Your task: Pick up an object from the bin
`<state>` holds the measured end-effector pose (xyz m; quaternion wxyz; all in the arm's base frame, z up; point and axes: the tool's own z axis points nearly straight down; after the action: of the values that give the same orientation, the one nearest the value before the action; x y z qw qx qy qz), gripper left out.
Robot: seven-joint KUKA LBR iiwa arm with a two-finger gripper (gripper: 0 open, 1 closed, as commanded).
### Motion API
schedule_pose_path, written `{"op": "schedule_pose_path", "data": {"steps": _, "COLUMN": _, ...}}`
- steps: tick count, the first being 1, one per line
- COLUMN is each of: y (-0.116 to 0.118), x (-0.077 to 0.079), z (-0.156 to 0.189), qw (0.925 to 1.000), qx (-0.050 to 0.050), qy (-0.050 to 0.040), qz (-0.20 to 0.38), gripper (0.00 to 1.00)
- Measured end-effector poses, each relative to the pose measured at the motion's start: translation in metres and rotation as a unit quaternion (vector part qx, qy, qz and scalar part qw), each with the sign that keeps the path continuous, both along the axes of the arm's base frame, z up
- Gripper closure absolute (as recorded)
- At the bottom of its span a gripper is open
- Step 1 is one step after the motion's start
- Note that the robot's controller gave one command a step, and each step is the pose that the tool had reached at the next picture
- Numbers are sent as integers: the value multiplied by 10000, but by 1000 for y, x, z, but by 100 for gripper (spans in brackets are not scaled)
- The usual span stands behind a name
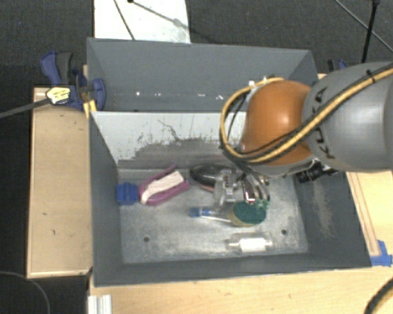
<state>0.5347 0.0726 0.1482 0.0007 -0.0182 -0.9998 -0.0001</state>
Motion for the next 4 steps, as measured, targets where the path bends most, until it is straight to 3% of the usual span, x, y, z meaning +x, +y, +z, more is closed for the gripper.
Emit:
{"op": "schedule_pose_path", "data": {"steps": 1, "y": -18, "x": -45, "z": -38, "qw": 9875, "qx": 1, "qy": 4, "qz": 1575, "gripper": 100}}
{"op": "schedule_pose_path", "data": {"steps": 2, "y": -17, "x": -44, "z": -37, "qw": 9877, "qx": 4, "qy": -12, "qz": 1562, "gripper": 0}}
{"op": "schedule_pose_path", "data": {"steps": 3, "y": -15, "x": -14, "z": -73, "qw": 9868, "qx": 5, "qy": -35, "qz": 1620, "gripper": 0}}
{"op": "schedule_pose_path", "data": {"steps": 4, "y": -14, "x": -14, "z": -70, "qw": 9871, "qx": 13, "qy": -53, "qz": 1603, "gripper": 100}}
